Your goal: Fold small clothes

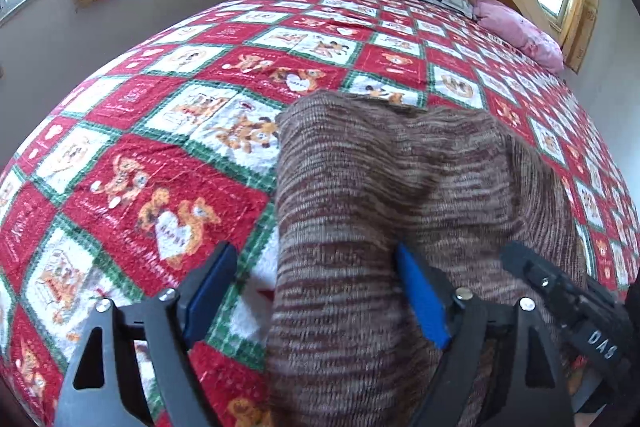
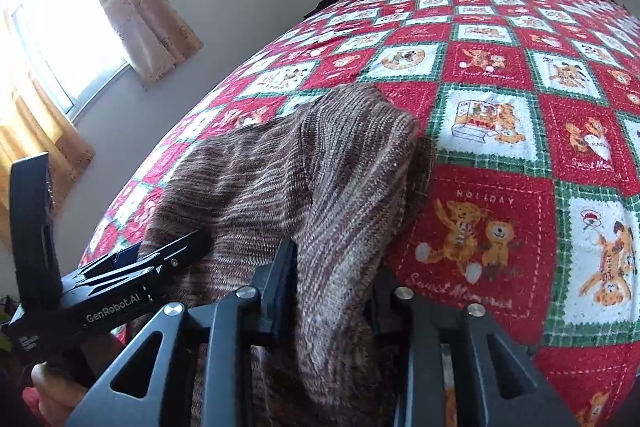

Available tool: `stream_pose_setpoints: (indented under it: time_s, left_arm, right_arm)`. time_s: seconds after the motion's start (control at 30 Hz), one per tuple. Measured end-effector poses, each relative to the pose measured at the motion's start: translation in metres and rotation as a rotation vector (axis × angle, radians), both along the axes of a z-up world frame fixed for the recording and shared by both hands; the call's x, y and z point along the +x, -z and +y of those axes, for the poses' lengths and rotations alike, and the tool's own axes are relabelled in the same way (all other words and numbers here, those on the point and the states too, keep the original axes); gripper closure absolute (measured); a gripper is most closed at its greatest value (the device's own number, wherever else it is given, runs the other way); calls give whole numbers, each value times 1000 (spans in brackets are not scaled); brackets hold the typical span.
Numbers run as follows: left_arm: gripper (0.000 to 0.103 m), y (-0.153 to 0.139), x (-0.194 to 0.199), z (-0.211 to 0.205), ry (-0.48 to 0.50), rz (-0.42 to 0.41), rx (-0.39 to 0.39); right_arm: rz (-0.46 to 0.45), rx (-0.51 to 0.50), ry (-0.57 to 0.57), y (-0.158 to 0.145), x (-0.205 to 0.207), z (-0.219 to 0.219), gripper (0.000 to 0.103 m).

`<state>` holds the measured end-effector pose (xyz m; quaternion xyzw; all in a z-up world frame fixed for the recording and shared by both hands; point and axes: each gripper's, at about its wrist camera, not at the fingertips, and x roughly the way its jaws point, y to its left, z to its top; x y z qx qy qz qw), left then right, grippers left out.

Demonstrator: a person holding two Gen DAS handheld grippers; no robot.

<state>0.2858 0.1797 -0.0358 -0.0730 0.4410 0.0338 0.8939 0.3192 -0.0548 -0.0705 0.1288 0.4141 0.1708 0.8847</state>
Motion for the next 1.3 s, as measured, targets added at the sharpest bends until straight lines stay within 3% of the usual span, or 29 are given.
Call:
stream_pose_setpoints:
  time_s: [0.1, 0.17, 0.3, 0.43, 0.57, 0.8, 0.97, 1.0, 1.07, 1.1, 1.23, 1.3]
  left_arm:
    - [18, -6, -14, -1, 0, -1, 28]
    - [18, -12, -27, -2, -14, -10, 57]
    - [18, -19, -53, -12, -20, -54, 128]
    - [18, -4, -63, -22, -10, -28, 182]
    - [16, 9, -70, -18, -25, -19, 158]
    - [13, 13, -87, -22, -23, -40, 186]
    - [0, 14, -109, -16, -55, -19, 124]
    - [0, 15, -115, -14, -58, -21, 110]
    - [0, 18, -126, -11, -65, -19, 69]
    - [0, 21, -130, -10, -65, -7, 51]
    - [0, 23, -161, -30, -17, -45, 174]
    - [0, 22, -172, -33, 0, -53, 175]
  right_arm:
    - [-27, -15, 54, -15, -21, -9, 68]
    - [-100, -46, 95, -31, -46, -13, 68]
    - [-181, -92, 68, -48, -83, -2, 71]
    - [-142, -139, -7, -40, -97, 19, 72]
    - [-35, -185, -28, -11, -97, 28, 72]
    - [-35, -231, -35, -5, -113, 30, 72]
    - [-45, -261, 21, -8, -137, 31, 71]
    - [-41, -258, 42, -8, -143, 31, 66]
    - [6, -205, 94, 1, -156, 25, 58]
    - [-14, -173, 120, 3, -167, 22, 58]
    - [-24, -203, 131, -3, -192, 23, 49]
    - [-22, -224, 136, -3, -205, 24, 49]
